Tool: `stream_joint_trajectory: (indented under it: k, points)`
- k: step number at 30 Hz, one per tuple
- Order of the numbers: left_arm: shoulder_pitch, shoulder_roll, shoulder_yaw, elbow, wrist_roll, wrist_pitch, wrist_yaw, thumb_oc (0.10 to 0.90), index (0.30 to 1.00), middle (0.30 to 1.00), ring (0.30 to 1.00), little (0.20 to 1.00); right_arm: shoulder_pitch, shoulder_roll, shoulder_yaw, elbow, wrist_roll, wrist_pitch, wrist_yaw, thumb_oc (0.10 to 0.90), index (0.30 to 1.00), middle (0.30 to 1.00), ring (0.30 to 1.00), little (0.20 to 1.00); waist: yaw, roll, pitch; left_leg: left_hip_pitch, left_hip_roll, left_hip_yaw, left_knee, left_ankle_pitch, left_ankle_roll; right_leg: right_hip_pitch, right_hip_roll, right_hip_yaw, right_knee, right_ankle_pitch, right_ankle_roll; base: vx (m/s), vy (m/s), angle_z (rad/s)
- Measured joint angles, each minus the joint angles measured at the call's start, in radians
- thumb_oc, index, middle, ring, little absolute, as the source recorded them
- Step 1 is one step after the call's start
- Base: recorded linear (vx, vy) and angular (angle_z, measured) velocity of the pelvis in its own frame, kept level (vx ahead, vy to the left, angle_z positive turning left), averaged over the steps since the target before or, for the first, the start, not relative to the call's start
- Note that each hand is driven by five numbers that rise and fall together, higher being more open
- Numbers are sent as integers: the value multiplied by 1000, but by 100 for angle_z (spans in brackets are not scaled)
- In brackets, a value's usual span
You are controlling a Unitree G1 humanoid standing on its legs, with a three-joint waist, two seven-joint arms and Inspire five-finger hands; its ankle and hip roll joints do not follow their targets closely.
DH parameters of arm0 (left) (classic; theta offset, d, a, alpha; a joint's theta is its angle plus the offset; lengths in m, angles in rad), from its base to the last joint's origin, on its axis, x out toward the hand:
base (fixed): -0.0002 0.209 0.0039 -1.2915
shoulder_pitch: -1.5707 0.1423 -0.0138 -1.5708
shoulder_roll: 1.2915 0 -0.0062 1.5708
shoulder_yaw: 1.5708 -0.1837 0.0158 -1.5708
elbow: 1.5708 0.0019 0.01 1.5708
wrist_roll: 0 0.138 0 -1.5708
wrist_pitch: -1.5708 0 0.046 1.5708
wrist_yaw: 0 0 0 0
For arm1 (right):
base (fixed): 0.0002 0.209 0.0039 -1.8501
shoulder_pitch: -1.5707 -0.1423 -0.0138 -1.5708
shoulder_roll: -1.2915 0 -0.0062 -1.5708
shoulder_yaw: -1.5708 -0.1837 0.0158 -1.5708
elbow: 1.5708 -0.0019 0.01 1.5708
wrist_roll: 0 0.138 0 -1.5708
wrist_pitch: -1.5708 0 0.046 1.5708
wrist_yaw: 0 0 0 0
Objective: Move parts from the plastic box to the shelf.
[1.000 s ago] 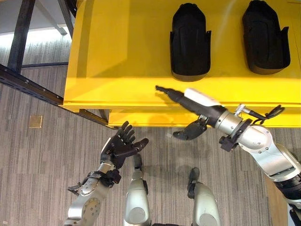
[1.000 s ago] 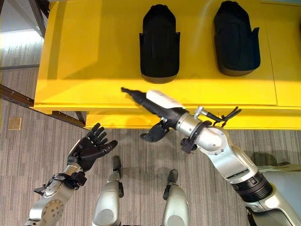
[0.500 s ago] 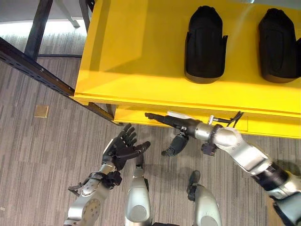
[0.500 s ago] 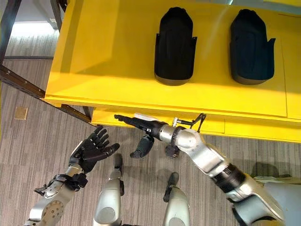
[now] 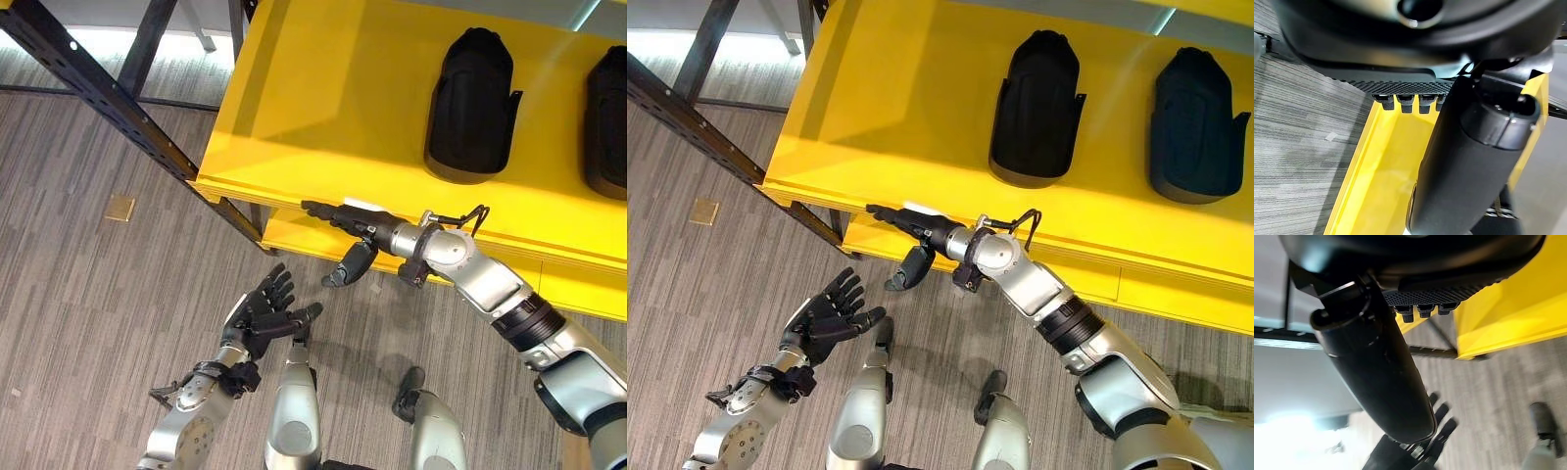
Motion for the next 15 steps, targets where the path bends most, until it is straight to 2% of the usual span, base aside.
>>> stream_joint_trajectory:
  k: [5,8,9,12,15]
  points:
    - [-27,0,-10,-1,8,0,-5,900,1000,1000,1000,1000,15,-2,18,-177,-3,19,81,900,1000,1000,1000,1000,-6,0,0,7,0,2,0,5,-8,5,0,1,-4,0,1,0,0,0]
    - [-36,0,-9,-2,8,0,-13,900,1000,1000,1000,1000,20,22,38,-188,-24,84,142,900,1000,1000,1000,1000,-10,0,0,22,0,4,0,4,-7,20,1,3,-8,-1,1,-31,34,-1]
    - [-38,0,-9,-2,8,1,-20,900,1000,1000,1000,1000,23,15,76,-170,-35,121,163,900,1000,1000,1000,1000,-9,0,0,24,0,5,-1,-2,0,23,1,4,-10,2,-1,-30,64,-1]
    - [-17,0,-14,3,26,29,-14,900,1000,1000,1000,1000,93,12,104,-159,5,178,158,900,1000,1000,1000,1000,-13,-1,-1,33,-1,8,-4,-7,-3,39,2,5,-34,13,-1,-18,76,-2]
    - [22,0,-17,14,34,29,-4,900,1000,1000,1000,1000,185,27,110,-161,64,256,142,900,1000,1000,1000,1000,-29,-1,-2,43,-3,20,-11,-9,-2,58,2,9,-70,35,4,-6,108,-7]
